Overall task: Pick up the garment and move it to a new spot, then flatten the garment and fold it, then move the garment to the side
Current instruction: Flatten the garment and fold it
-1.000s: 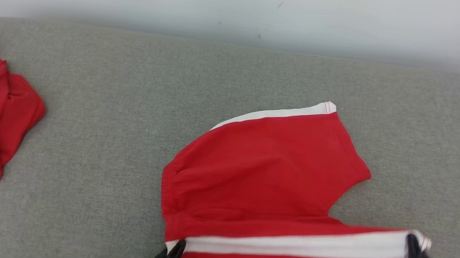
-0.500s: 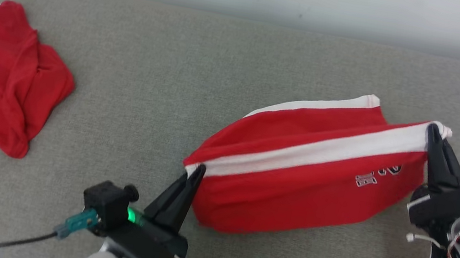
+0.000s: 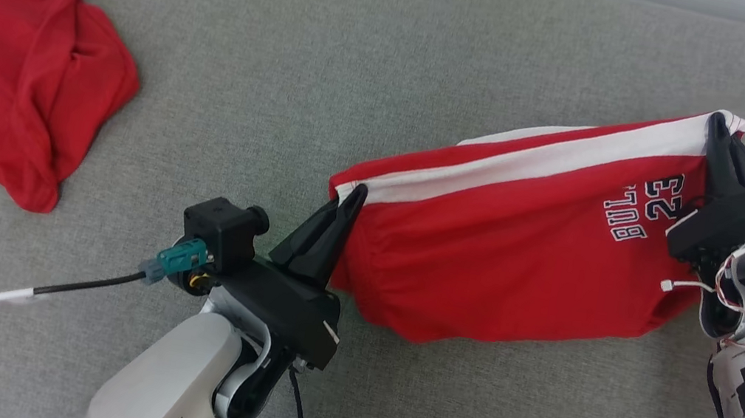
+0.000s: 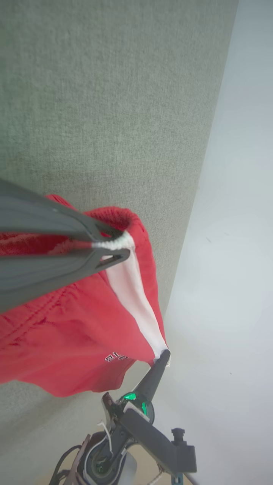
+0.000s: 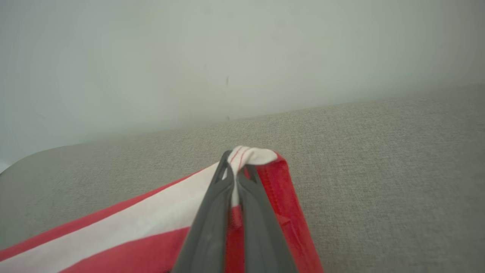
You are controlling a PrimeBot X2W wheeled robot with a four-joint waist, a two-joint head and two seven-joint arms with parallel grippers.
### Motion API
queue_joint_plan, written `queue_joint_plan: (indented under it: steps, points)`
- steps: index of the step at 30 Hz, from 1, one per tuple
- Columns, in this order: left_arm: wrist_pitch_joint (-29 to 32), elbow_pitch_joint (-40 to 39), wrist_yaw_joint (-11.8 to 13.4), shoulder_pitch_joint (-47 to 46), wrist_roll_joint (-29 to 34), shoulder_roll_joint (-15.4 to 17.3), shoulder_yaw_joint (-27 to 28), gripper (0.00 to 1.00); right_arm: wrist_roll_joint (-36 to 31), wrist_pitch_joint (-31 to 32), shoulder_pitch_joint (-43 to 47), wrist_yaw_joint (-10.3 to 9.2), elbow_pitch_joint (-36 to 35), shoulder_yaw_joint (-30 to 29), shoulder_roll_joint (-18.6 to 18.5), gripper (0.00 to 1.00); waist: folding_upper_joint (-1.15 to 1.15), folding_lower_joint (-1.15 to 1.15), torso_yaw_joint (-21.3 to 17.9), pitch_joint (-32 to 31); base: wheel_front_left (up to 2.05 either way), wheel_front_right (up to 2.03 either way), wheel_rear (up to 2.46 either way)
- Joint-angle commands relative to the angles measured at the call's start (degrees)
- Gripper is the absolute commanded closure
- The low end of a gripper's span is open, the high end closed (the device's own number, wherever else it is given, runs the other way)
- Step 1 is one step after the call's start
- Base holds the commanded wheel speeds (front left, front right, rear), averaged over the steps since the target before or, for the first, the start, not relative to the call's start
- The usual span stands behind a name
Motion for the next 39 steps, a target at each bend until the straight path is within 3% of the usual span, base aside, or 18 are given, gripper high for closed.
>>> queue_joint_plan:
  steps: [1, 8, 9, 10, 11, 24, 39]
  points:
    - [-0.20, 0.62, 0.09, -1.37, 0.39, -0.40, -0.11, 1.00, 0.07, -1.06, -1.57, 0.06, 1.69, 0.51, 0.04, 1.00, -0.01, -0.02, 0.81, 2.21, 0.00, 0.00, 0.00]
    - [-0.20, 2.82, 0.09, -3.56, 1.53, -0.98, -0.63, 1.00, 0.34, -3.17, -5.72, 0.06, 7.76, 3.90, 0.65, 1.00, -0.01, -0.02, 0.74, 3.58, 0.00, 0.00, 0.00]
    - [-0.20, 3.03, 0.09, -3.78, 1.62, -1.05, -0.36, 0.99, 0.58, -3.53, -6.18, 0.06, 8.47, 4.34, 0.60, 0.76, -0.01, -0.02, 0.73, 3.63, 0.00, 0.00, 0.00]
    - [-0.20, 3.13, 0.09, -3.90, 2.23, -1.06, 0.13, 0.53, 0.88, -3.90, -6.49, 0.06, 9.12, 4.80, 0.57, 0.30, -0.01, -0.02, 0.70, 3.53, 0.00, 0.00, 0.00]
    - [-0.20, 3.16, 0.09, -3.92, 3.12, -1.15, 0.49, 0.00, 1.11, -4.23, -6.76, 0.06, 9.63, 5.28, 0.45, 0.00, -0.01, -0.02, 0.68, 3.42, 0.00, 0.00, 0.00]
    - [-0.20, -1.77, 0.10, 9.02, 12.79, -1.45, 8.69, 0.00, 8.47, -7.51, 2.23, 0.06, 3.72, 14.23, -5.00, 0.00, -0.01, -0.02, -0.19, -4.09, 0.00, 0.00, 0.00]
    - [-0.19, -22.57, 3.20, 28.19, 28.80, -2.81, 31.50, 0.00, 12.01, -7.90, 14.21, 0.06, -0.04, 14.08, -9.77, 0.00, -0.01, -0.02, 1.03, -10.95, 0.00, 0.00, 0.00]
